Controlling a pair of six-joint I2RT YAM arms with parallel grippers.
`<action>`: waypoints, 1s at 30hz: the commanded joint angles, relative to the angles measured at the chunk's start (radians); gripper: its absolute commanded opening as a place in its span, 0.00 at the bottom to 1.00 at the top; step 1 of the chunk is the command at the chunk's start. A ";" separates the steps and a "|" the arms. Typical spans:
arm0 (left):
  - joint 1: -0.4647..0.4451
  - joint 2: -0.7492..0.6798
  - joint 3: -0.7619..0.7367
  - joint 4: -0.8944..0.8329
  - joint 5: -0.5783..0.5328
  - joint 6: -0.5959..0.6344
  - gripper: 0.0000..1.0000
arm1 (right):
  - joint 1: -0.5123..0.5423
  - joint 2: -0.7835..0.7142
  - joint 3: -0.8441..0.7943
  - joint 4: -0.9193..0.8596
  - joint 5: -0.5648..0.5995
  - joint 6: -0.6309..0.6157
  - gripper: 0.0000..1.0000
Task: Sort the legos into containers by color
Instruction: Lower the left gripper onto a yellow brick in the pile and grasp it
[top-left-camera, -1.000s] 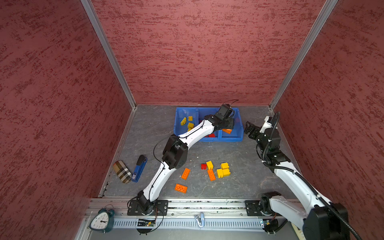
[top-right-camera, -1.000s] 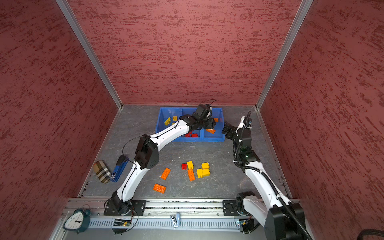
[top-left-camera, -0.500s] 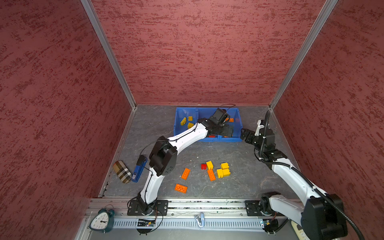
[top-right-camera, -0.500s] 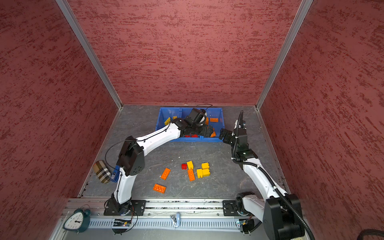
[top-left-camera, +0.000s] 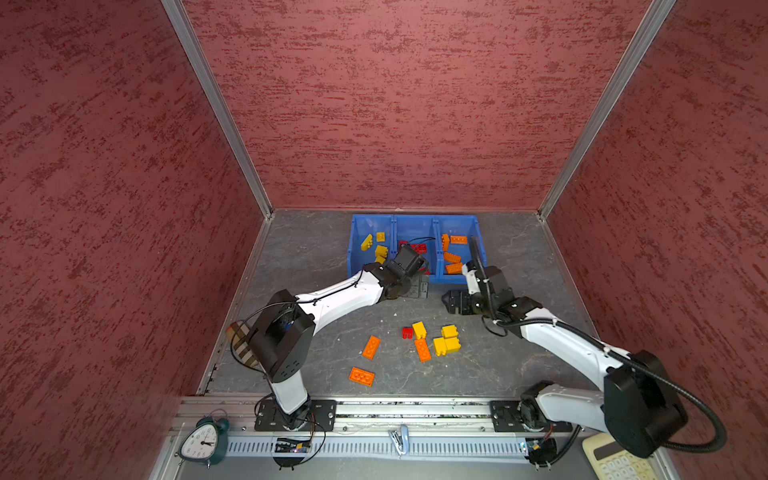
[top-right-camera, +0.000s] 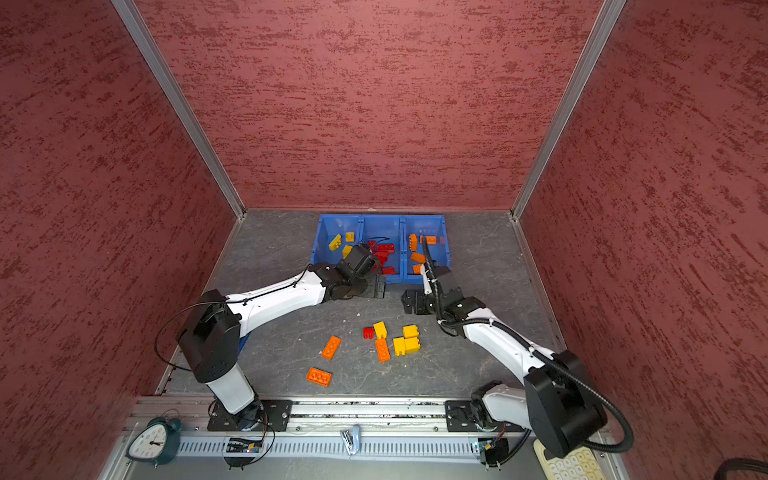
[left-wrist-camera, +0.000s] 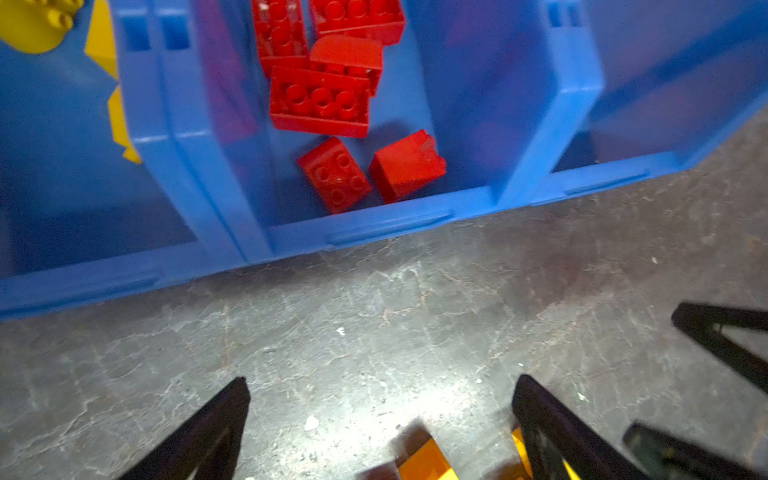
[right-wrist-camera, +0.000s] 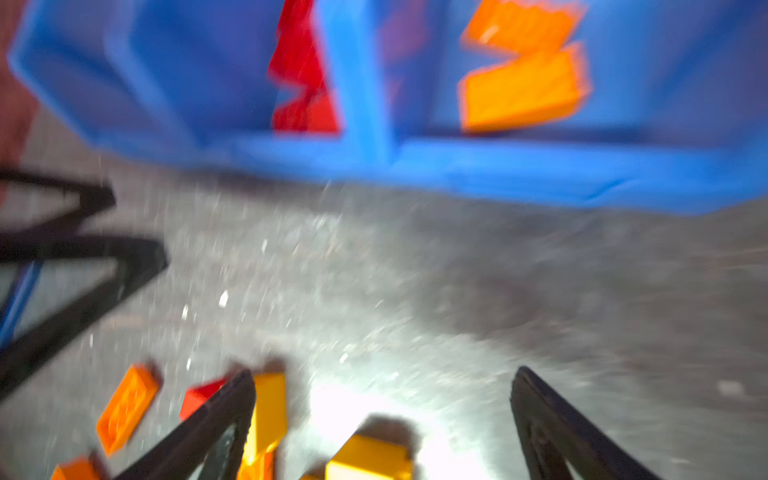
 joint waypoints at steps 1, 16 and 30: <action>0.012 -0.050 -0.021 0.038 -0.031 -0.034 0.99 | 0.085 0.039 0.045 -0.077 -0.012 -0.035 0.94; -0.078 0.007 -0.114 0.017 0.308 0.416 0.93 | 0.065 -0.233 -0.115 -0.068 0.369 0.259 0.99; -0.157 0.188 0.032 -0.167 0.253 0.608 0.65 | -0.003 -0.293 -0.174 -0.089 0.361 0.305 0.99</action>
